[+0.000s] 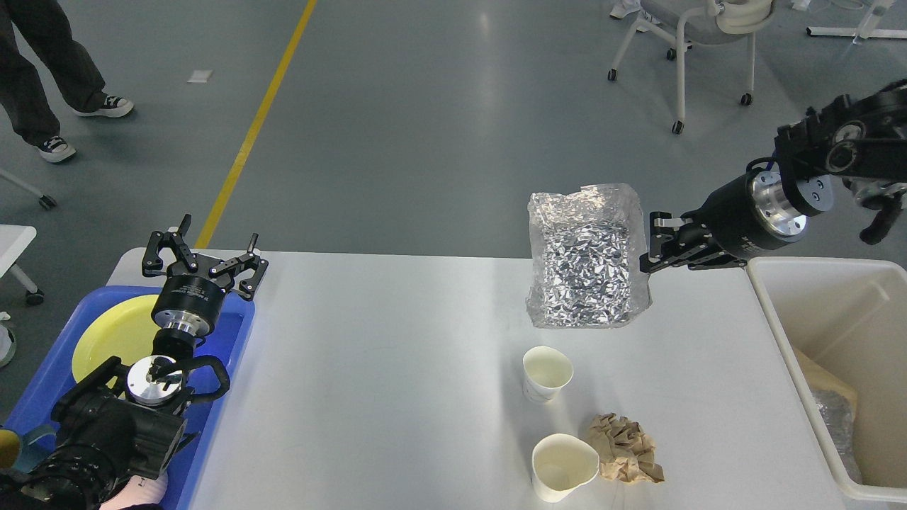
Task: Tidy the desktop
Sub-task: 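Lift the foil ball and carry it toward the white bin, then lower the foil ball into the white bin and open the right gripper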
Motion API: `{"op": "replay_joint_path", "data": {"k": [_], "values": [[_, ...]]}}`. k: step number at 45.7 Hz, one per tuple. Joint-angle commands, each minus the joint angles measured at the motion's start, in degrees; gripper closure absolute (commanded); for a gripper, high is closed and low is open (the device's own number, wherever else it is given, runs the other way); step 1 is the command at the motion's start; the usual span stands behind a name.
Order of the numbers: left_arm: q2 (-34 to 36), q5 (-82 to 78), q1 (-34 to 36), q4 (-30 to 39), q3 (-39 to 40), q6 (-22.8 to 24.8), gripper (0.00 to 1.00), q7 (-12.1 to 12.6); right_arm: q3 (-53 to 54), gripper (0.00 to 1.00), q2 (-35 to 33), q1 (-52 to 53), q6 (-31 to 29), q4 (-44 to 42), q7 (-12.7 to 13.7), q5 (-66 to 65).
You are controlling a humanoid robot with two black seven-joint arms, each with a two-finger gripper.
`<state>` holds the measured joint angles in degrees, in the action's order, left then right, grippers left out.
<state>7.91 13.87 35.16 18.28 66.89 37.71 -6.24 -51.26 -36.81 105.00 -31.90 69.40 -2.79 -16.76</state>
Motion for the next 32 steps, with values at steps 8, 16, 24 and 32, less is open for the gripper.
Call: {"op": "replay_joint_path", "data": {"k": [8, 16, 24, 32], "values": [[0.00, 0.01, 0.00, 0.00, 0.00, 0.00, 0.00, 0.00, 4.93, 1.00, -6.69, -17.00, 2.54, -17.09, -0.11, 0.76], [0.00, 0.01, 0.00, 0.00, 0.00, 0.00, 0.00, 0.00, 15.91, 1.00, -5.99, -33.96, 8.87, -35.36, -0.02, 1.21], [0.00, 0.01, 0.00, 0.00, 0.00, 0.00, 0.00, 0.00, 26.46, 1.00, 0.24, -48.56, 14.14, -53.38, -0.02, 1.21], [0.00, 0.01, 0.00, 0.00, 0.00, 0.00, 0.00, 0.00, 31.22, 1.00, 7.80, -57.53, 19.68, -67.89, 0.42, 5.94]]}}
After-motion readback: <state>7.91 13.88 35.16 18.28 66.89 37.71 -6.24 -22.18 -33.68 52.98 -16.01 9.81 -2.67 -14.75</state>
